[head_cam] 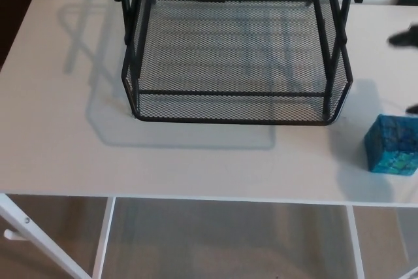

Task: The robot walks towards a desk on which a file tray is kept in the middle and a cube is kept to its right. The robot lifts the cube using its right hand and places it on the file tray.

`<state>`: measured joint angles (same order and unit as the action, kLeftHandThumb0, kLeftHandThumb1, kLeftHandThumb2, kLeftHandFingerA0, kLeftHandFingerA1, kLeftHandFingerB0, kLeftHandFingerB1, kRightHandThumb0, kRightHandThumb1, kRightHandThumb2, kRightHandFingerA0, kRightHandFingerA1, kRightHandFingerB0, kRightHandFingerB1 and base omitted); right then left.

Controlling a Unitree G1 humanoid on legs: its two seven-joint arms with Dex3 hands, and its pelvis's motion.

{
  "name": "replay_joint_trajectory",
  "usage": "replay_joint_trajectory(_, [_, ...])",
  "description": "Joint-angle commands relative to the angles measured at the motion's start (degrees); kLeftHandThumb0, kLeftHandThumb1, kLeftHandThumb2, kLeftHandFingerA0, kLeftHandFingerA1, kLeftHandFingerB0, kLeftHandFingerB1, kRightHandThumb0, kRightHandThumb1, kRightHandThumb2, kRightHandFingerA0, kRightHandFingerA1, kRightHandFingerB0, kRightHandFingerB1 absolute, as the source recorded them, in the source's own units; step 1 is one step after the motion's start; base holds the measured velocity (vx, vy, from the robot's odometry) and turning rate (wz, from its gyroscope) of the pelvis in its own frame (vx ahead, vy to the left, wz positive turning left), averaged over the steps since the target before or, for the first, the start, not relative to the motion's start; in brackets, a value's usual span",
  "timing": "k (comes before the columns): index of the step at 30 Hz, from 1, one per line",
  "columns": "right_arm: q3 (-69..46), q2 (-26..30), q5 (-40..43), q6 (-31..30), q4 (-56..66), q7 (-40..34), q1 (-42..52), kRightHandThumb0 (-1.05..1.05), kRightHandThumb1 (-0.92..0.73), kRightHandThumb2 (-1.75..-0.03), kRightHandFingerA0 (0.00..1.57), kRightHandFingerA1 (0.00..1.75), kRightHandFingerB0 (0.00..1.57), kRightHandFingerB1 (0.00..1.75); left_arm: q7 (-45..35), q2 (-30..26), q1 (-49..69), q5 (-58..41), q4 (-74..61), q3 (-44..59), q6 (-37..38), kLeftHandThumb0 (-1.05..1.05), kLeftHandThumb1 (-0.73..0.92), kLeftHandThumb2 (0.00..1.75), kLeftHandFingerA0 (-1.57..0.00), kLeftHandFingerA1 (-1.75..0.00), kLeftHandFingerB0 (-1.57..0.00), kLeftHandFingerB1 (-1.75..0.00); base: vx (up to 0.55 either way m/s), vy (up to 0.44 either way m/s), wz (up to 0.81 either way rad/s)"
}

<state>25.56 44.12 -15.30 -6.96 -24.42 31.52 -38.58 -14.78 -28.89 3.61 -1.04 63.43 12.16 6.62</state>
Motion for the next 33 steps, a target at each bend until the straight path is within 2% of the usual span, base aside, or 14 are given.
replay_joint_trajectory(1, [2.5,-1.3,-5.4,-1.4,-1.6,2.6,1.8,-0.69,-0.53,-0.56,0.02,0.33,0.08,0.28,0.8,-0.4,0.1,0.1,-0.1,-0.2,-0.2,-0.87,0.72,1.12,-0.27,-0.71,-0.03,-0.47,0.0,0.0,0.0])
replay_joint_trajectory(3, [2.5,-2.1,-5.1,-2.0,-1.1,3.5,2.5,-0.7,-0.41,-0.81,0.0,0.22,0.03,0.28,0.6,-0.4,0.1,-0.2,-0.1,0.0,-0.2,-0.89,0.92,0.68,-0.26,-0.76,0.0,-0.47,0.0,0.0,0.0])
replay_joint_trajectory(5, [2.7,-2.8,-5.5,-2.3,0.4,3.9,3.6,-0.71,-0.41,-0.82,0.0,0.21,0.05,0.27,1.4,-0.3,0.0,0.3,-0.5,-0.4,-1.0,-0.9,0.73,1.13,-0.35,-0.74,-0.01,-0.48,0.0,0.0,0.0])
replay_joint_trajectory(15, [3.1,-3.6,-9.0,-2.0,0.5,4.2,5.0,-0.78,-0.45,-0.84,0.01,0.21,0.09,0.2,0.4,-0.1,0.0,-0.3,-0.2,-0.3,-0.1,-0.88,0.73,1.13,-0.31,-0.71,-0.03,-0.51,0.0,0.0,0.0])
replay_joint_trajectory(16, [2.9,-3.4,-9.2,-1.8,1.1,4.3,5.4,-0.78,-0.45,-0.85,0.02,0.22,0.09,0.21,0.4,-0.1,-0.1,-0.3,-0.3,-0.3,-0.2,-0.86,0.92,0.7,-0.28,-0.74,-0.04,-0.54,0.0,0.0,0.0])
replay_joint_trajectory(18, [2.5,-3.0,-9.3,-2.5,4.0,4.7,6.6,-0.73,-0.43,-0.84,0.03,0.24,0.06,0.25,-0.2,-0.1,0.2,-0.4,-1.2,-0.3,0.3,-0.88,0.72,1.08,-0.31,-0.73,-0.08,-0.59,0.0,0.0,0.0])
replay_joint_trajectory(19, [2.3,-3.0,-9.6,-2.2,4.5,4.6,6.6,-0.71,-0.42,-0.84,0.03,0.29,0.06,0.26,-0.3,-0.2,-0.4,-0.6,-1.3,-0.2,-0.1,-0.88,0.92,0.66,-0.28,-0.79,-0.08,-0.57,0.0,0.0,0.0])
replay_joint_trajectory(23, [3.5,-1.9,-13.4,-4.0,8.2,4.8,8.9,-0.69,-0.41,-0.85,0.0,0.29,0.05,0.26,0.6,-0.2,-1.5,-0.1,-0.6,-0.5,-0.8,-0.89,0.71,1.07,-0.31,-0.74,-0.1,-0.6,0.0,0.0,0.0])
replay_joint_trajectory(24, [4.3,-1.4,-15.3,-4.2,8.8,4.7,9.3,-0.7,-0.42,-0.85,0.0,0.3,0.01,0.25,1.1,-0.3,-1.7,0.5,0.0,-0.8,-0.6,-0.88,0.92,0.68,-0.29,-0.78,-0.1,-0.58,0.0,0.0,0.0])
replay_joint_trajectory(27, [7.0,0.1,-21.1,-3.9,8.7,3.7,9.4,-0.73,-0.42,-0.8,0.05,0.33,0.06,0.19,1.5,-0.6,-1.5,1.6,0.1,-1.9,0.1,-0.88,0.72,1.08,-0.31,-0.72,-0.12,-0.58,0.0,0.0,0.0])
replay_joint_trajectory(28, [7.8,0.8,-23.1,-3.4,8.2,2.5,9.7,-0.57,-0.59,-0.6,0.11,0.45,0.05,0.23,1.5,-0.4,-1.6,1.5,0.0,-2.0,-0.2,-0.88,0.91,0.69,-0.26,-0.76,-0.1,-0.57,0.0,0.0,0.0])
replay_joint_trajectory(30, [10.1,2.5,-27.4,-1.7,7.1,0.5,9.7,-0.51,-0.62,-0.61,0.16,0.49,0.04,0.21,1.6,-0.3,-1.8,1.7,0.1,-2.4,0.0,-0.88,0.92,0.69,-0.28,-0.77,-0.1,-0.57,0.0,0.0,0.0])
replay_joint_trajectory(31, [9.6,2.2,-28.9,-1.0,6.0,-7.3,11.5,-0.37,-0.68,-0.6,0.68,1.07,0.25,0.29,1.7,-0.5,-1.7,2.2,0.2,-2.9,0.4,-0.86,0.92,0.7,-0.29,-0.78,-0.09,-0.58,0.0,0.0,0.0])
replay_joint_trajectory(33, [10.5,1.3,-34.1,-1.4,4.5,-21.7,14.3,-0.23,-0.67,-0.62,0.88,1.57,0.62,0.46,1.2,-0.5,-2.0,2.1,-0.1,-3.2,-0.4,-0.86,0.73,1.06,-0.28,-0.72,-0.09,-0.59,0.0,0.0,0.0])
